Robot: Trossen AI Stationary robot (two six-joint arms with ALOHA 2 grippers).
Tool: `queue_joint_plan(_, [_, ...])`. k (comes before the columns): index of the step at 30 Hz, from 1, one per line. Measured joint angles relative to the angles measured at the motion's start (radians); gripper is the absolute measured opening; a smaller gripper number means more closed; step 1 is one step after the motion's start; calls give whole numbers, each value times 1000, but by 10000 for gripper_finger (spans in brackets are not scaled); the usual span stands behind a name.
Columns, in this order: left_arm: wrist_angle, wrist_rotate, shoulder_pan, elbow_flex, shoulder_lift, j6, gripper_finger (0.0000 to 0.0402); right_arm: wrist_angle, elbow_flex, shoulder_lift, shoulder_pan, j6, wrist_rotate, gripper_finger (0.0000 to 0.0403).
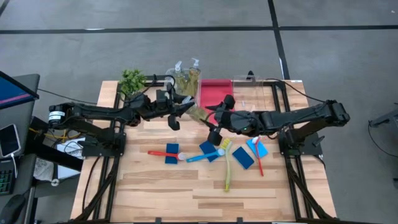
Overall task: Pick & Place Kitchen Sink Supplies
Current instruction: Put the yellow dish soap into the transparent container
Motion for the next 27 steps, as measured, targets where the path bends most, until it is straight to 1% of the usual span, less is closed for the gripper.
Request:
queue_joint_plan(5, [2,-28,0,0,-42,17,102,0,0,-57,15,0,0,240])
queue_joint_plan(10, [1,-54,0,0,-78,68,102,-1,0,-96,33,0,0,240])
queue_joint_plan(22, [-6,-172,19,1,-130,183,102,-38,-2,-93,54,1,0,240])
queue_joint_plan(27, [-87,-229,55,1,-130,197,102,-49,-2,-81,58,31,-1,240])
